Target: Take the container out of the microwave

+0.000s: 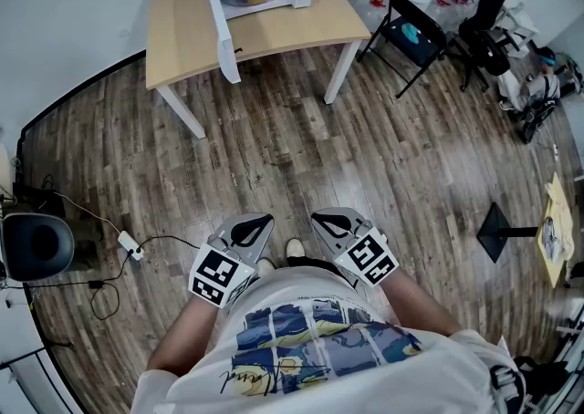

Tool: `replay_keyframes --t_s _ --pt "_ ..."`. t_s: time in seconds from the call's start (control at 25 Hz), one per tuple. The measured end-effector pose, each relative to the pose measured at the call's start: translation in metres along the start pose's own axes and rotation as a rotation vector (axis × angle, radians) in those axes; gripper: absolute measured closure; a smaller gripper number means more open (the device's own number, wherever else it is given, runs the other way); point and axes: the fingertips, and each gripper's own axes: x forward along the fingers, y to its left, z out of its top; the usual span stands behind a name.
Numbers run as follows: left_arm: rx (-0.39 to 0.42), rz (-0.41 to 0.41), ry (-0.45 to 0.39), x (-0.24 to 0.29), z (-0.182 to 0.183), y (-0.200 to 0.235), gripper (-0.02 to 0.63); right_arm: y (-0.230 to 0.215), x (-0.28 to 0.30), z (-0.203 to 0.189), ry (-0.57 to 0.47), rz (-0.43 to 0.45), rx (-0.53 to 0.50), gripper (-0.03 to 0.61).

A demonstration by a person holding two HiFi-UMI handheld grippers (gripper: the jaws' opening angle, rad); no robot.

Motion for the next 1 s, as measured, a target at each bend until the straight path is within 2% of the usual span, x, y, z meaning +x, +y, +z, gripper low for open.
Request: replay_keyframes --t_s 0.16,0.28,0.52,0.72,0.88,1.0 --pt "-0.002 0.017 0.012 0.022 0.009 0.003 0.604 -0.022 -0.005 0.001 -0.017 0.023 -0.010 0.572" --pt "-0.014 0.031 -0.009 0.040 0.019 0.007 0.604 -0.044 -0.005 -0.005 -0.021 0.023 -0.007 0.573" --pt "-0.036 0.051 -0.014 0.057 0.030 0.033 0.604 -0.086 0.015 -0.004 -0.012 0.023 0.026 0.572" --pt "-0.032 0.057 -0.023 0.070 0.041 0.092 0.603 -0.133 0.051 0.018 -0.013 -0.022 0.015 0.571" --pt "-0.009 0.048 -0.058 0.083 0.068 0.156 0.598 -0.170 0.089 0.051 -0.015 -0.054 0.007 0.558" --pt "0.010 0.031 -0.083 0.092 0.094 0.202 0.594 -0.203 0.116 0.082 -0.001 -0.083 -0.055 0.548"
